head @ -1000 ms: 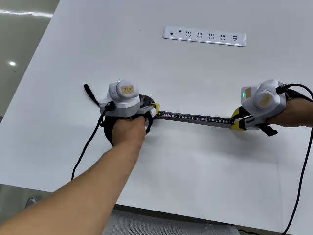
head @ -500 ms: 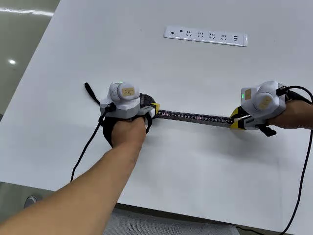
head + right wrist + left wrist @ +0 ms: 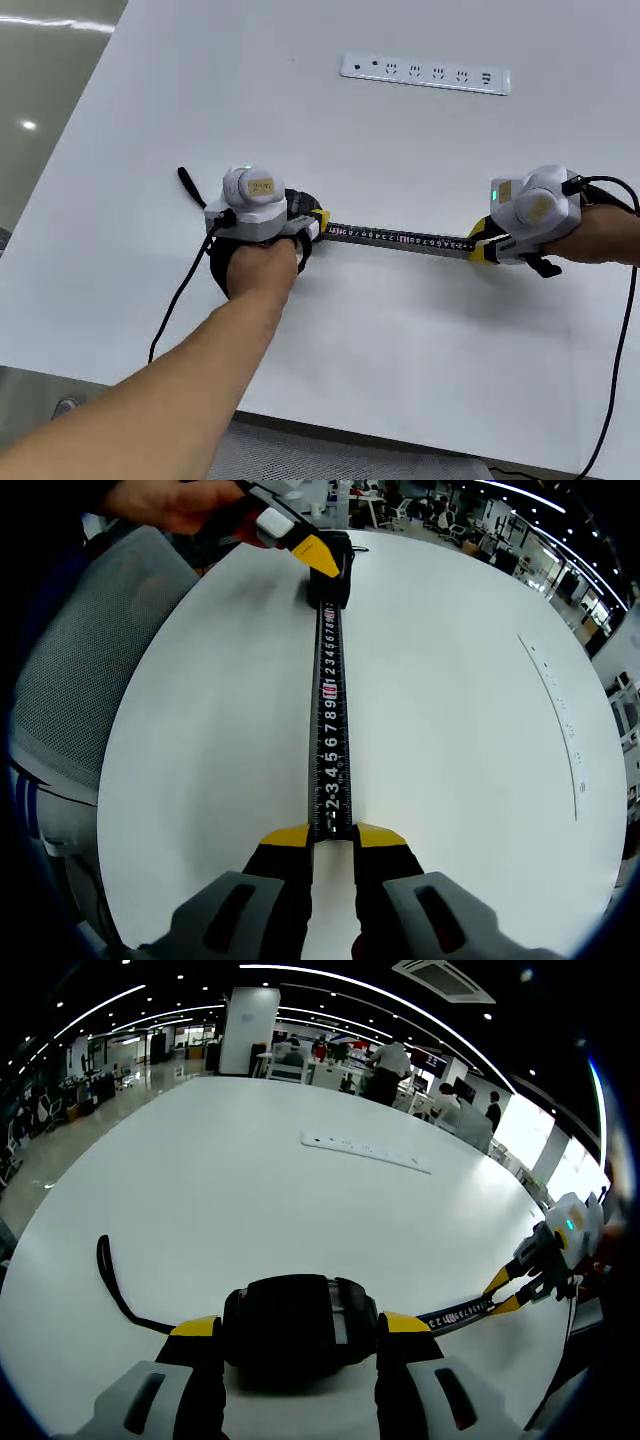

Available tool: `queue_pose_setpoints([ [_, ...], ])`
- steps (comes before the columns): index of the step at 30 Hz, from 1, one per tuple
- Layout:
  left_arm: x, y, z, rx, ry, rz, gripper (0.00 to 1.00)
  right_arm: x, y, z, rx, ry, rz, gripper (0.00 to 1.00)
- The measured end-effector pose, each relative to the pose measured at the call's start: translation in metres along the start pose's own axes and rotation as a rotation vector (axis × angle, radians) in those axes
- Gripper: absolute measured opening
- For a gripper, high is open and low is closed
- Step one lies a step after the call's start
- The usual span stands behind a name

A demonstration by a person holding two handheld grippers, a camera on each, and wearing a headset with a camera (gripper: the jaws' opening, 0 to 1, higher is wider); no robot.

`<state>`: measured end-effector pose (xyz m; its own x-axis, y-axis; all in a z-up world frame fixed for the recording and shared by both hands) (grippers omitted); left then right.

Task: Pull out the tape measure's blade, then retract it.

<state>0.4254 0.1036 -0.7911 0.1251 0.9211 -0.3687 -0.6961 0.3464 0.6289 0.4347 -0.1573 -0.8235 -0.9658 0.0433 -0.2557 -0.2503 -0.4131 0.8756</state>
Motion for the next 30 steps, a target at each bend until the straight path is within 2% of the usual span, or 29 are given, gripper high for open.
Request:
queue_pose_setpoints([
  [9, 0.001, 0.001, 0.001, -0.012, 0.012, -0.015, 0.57, 0.001, -0.004, 0.008, -0.009, -0.004, -0.001, 0.11],
  [30, 0.000, 0.000, 0.001, -0.005, 0.017, -0.027, 0.57, 0.005, -0.016, 0.034, -0.037, -0.001, -0.004, 0.11],
])
Point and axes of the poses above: the centre of the closed fingertips' face, and the gripper's own axes: y roughly backward along the fingers, x roughly to its left, z roughly out of its top, the point moved 1 cm from there along y, roughly backward along the fingers, and after that the axes turned 15 degrees about -z, right-handed, at the moved point
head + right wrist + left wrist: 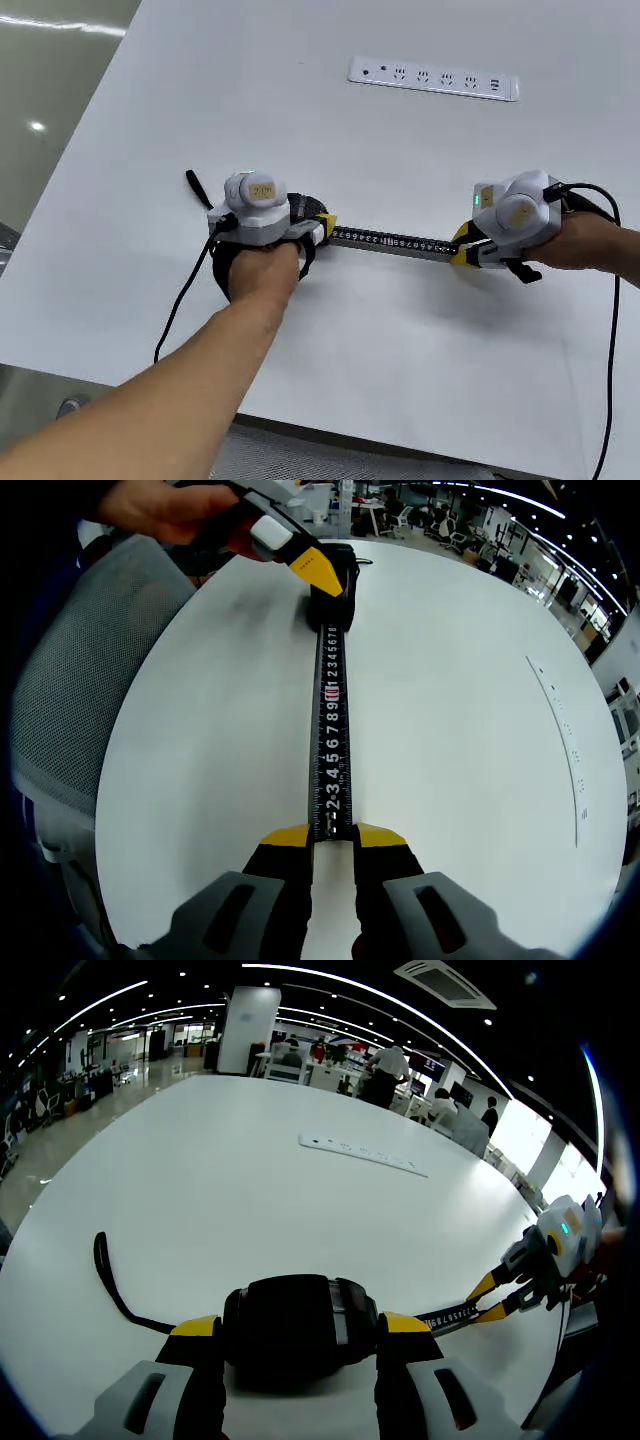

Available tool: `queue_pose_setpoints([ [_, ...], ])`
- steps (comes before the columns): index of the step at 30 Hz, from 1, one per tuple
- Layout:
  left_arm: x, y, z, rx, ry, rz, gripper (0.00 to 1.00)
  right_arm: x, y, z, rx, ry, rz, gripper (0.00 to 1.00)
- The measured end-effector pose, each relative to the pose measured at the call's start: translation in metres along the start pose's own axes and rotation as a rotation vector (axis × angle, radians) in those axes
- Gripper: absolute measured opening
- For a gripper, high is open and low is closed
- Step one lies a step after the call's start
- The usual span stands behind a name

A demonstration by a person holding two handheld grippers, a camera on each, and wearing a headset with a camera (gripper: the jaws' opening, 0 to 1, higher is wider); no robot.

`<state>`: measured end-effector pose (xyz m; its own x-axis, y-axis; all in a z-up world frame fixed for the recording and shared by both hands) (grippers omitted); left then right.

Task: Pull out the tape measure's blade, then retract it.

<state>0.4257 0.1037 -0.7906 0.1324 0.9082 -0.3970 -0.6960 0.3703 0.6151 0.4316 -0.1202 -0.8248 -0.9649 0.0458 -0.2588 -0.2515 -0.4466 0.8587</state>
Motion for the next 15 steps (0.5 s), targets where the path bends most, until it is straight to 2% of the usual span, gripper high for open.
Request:
queue_pose_setpoints([
  [15, 0.000, 0.000, 0.000, 0.003, 0.004, -0.005, 0.57, 0.001, -0.009, 0.020, -0.023, 0.001, 0.000, 0.11],
])
Point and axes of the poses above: the centre of the closed fingertips' face, and the gripper's own axes: y roughly backward along the fingers, x roughly to its left, z roughly out of its top, the point moved 1 cm from there along y, roughly backward along the fingers, and after that the axes turned 15 degrees about -z, right-handed, at the moved point
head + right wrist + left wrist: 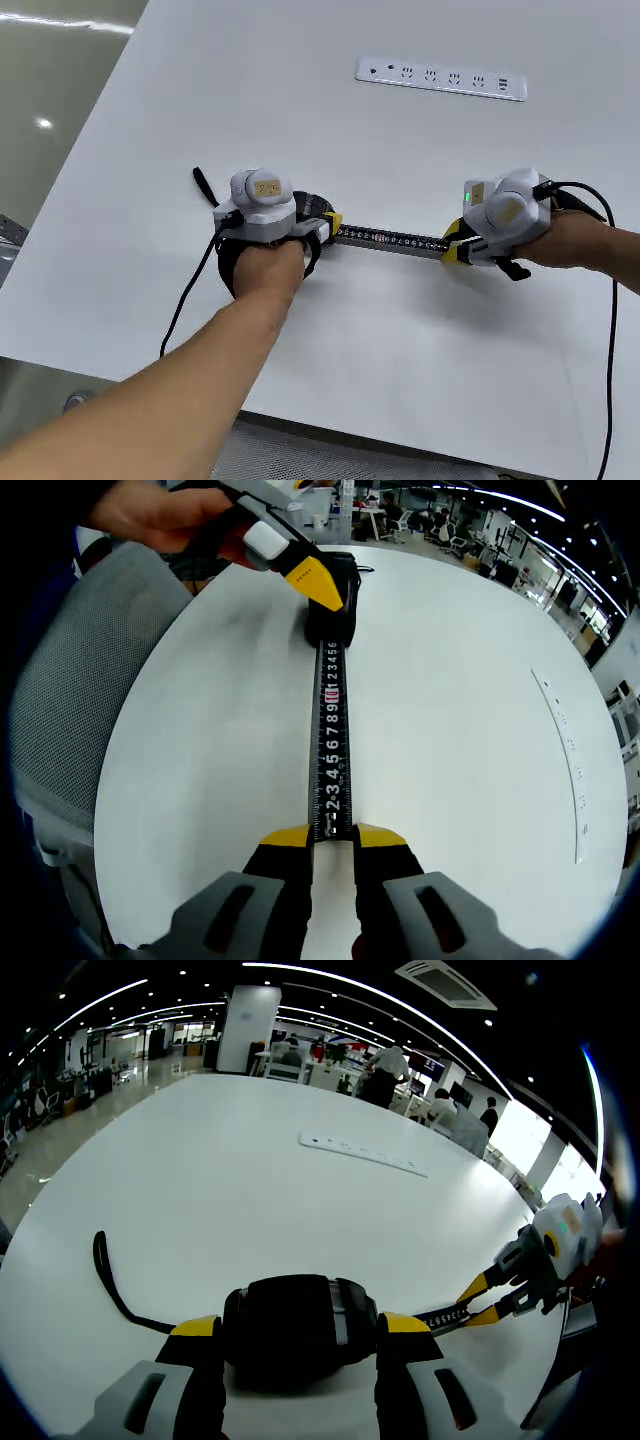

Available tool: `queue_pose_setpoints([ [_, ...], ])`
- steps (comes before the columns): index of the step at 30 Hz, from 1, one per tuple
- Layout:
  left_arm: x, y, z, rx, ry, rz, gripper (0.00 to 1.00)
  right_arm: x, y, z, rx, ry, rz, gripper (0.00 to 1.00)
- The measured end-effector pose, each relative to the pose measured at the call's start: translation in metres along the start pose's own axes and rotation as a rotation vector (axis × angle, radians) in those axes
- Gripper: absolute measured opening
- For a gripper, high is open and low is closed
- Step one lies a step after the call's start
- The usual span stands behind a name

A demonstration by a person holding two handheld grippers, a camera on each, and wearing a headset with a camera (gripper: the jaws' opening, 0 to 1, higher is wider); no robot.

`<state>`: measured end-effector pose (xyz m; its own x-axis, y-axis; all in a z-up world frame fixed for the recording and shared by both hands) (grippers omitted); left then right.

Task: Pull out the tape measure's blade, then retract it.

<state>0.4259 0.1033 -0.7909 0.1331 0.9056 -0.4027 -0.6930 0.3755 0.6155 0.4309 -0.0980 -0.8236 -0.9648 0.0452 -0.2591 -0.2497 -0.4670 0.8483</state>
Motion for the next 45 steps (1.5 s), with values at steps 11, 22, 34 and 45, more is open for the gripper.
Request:
queue_pose_setpoints([
  [11, 0.000, 0.000, 0.000, 0.002, 0.002, -0.004, 0.57, 0.002, -0.007, 0.015, -0.022, 0.001, 0.004, 0.11],
  [22, 0.000, 0.000, 0.000, 0.001, 0.004, -0.008, 0.57, 0.005, -0.016, 0.031, -0.040, -0.001, 0.011, 0.11],
  [34, 0.002, 0.000, 0.001, 0.001, 0.009, -0.013, 0.57, 0.004, -0.027, 0.050, -0.059, -0.002, 0.013, 0.11],
  [45, 0.003, -0.002, 0.000, 0.005, 0.006, -0.015, 0.57, 0.007, -0.035, 0.066, -0.073, -0.011, 0.025, 0.11],
])
Point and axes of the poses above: the centre of the closed fingertips' face, and the gripper's own axes: y roughly backward along the fingers, x roughly to its left, z roughly out of its top, the point moved 1 cm from there along y, roughly backward along the fingers, and after that the axes turned 15 degrees about -z, right-handed, at the moved point
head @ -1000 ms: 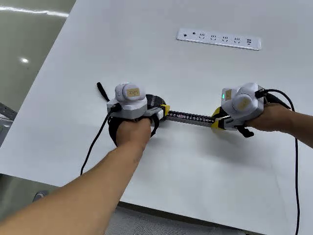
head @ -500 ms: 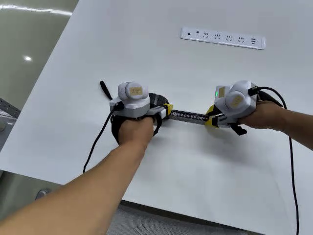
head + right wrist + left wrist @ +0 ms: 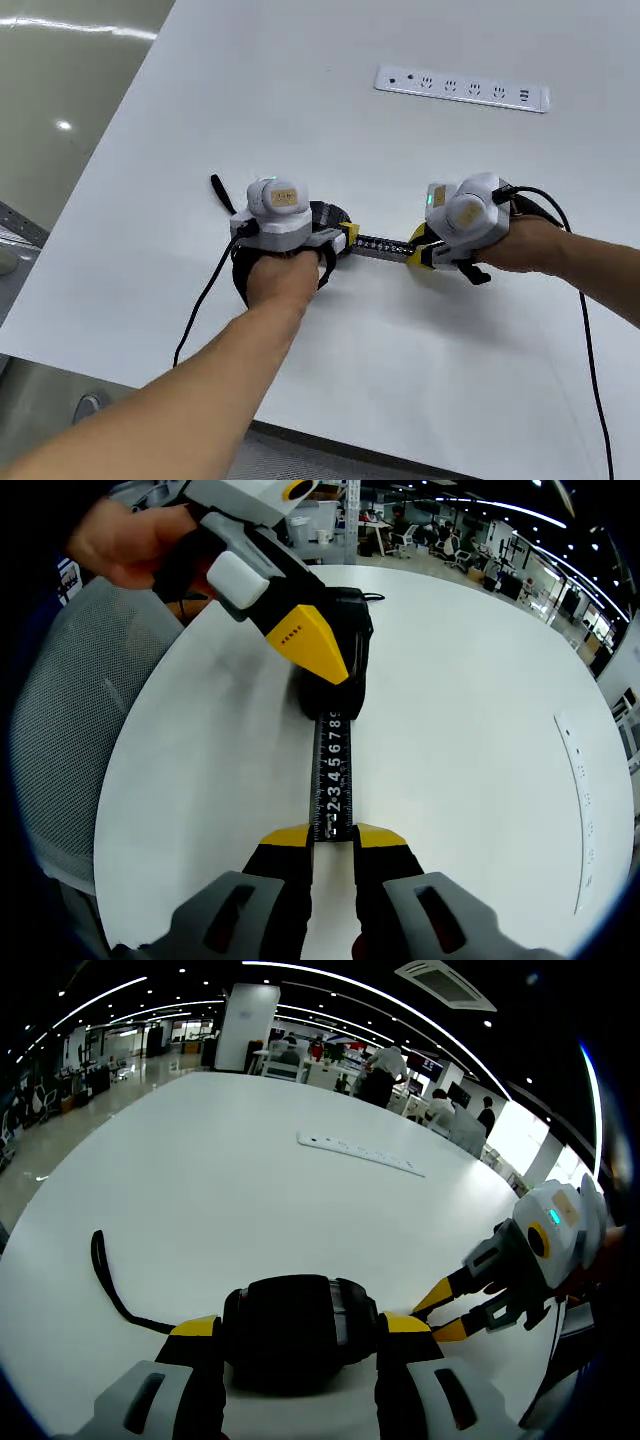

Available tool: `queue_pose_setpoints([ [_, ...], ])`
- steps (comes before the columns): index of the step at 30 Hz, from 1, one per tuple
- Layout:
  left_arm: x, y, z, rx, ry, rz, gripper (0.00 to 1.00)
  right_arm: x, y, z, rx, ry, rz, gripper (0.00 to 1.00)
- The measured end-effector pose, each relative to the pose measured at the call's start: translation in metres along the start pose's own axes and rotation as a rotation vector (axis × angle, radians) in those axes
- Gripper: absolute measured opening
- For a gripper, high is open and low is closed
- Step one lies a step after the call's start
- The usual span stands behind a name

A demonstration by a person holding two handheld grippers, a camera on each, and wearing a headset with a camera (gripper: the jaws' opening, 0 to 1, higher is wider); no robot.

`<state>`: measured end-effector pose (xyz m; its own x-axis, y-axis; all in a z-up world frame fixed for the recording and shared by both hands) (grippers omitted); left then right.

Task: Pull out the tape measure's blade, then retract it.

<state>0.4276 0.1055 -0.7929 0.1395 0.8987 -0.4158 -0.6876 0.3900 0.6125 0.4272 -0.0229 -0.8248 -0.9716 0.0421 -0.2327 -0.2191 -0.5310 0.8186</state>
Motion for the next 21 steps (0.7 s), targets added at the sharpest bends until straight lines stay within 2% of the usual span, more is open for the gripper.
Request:
queue_pose_setpoints([
  [21, 0.001, -0.001, 0.000, 0.004, 0.006, -0.008, 0.57, 0.002, -0.022, 0.028, -0.029, -0.009, 0.006, 0.11],
])
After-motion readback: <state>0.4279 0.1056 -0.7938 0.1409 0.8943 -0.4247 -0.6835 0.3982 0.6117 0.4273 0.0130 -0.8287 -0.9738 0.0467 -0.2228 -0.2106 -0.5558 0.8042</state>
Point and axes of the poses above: the centre of the closed fingertips' face, and the gripper's own axes: y roughly backward along the fingers, x roughly to its left, z roughly out of its top, the point moved 1 cm from there along y, roughly backward along the fingers, and after that the axes turned 15 degrees about -z, right-handed, at the moved point
